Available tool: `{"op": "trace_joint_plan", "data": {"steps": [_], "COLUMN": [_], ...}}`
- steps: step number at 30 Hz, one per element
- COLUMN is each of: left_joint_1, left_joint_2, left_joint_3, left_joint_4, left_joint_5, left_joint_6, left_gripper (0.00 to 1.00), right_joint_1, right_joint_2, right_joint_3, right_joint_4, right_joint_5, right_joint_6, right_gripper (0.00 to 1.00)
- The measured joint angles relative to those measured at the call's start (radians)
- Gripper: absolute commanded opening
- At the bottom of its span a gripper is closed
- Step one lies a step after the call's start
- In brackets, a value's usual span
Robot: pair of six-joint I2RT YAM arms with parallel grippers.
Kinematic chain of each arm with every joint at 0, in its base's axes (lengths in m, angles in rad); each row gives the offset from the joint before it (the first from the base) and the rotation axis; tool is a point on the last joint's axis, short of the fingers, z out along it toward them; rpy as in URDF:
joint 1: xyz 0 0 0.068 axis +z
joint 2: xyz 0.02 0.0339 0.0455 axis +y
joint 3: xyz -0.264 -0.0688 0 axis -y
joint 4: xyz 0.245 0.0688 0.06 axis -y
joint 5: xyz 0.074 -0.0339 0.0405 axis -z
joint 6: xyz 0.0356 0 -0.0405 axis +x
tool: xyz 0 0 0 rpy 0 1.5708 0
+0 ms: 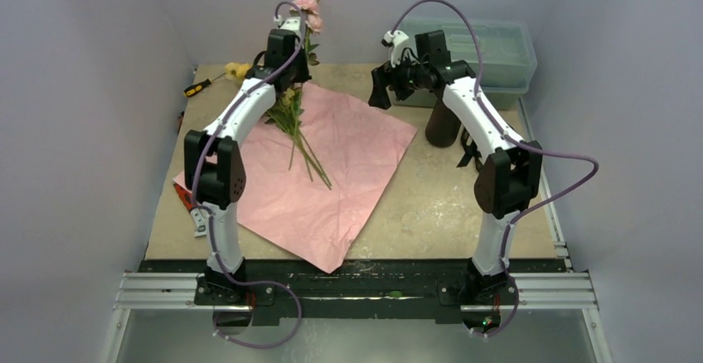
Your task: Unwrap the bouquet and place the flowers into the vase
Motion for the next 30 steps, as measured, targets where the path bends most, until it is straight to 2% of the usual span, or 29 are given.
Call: {"op": "trace_joint_plan", "data": {"steps": [5, 9, 14, 21, 30], "left_joint_1": [0.016, 0.027, 0.029, 0.028, 0.015], "left_joint_2": [-0.177, -0.316, -0.427, -0.456, -0.455], "left_joint_3": [-0.115, -0.266, -0.382, -0.412, -0.412], "left_joint_4": [0.136, 0.289, 0.486, 0.744, 0.922], "left_joint_5": [0.129, 0.296, 0.548, 0.833, 1.042], "left_joint_6": [-0.045, -0.063, -0.121, -0.283, -0.460], "left_gripper": [0.00, 0.00, 0.00, 0.00, 0.00], "right_joint_1": [0.000, 0.000, 0.000, 0.000, 0.000], "right_joint_2": [-0.034, -0.073, -0.119, -0.127, -0.126], "right_joint_3": [0.043, 0.071, 0.076, 0.115, 0.139], "right_joint_4": [0.048, 0.142, 0.312, 0.500, 0.664], "right_joint_5": [-0.081, -0.167, -0.260, -0.346, -0.402], "right_joint_6": [0.111, 0.253, 0.443, 0.667, 0.857], "right_gripper": [0.93, 0.93, 0.92, 0.88, 0.82]}}
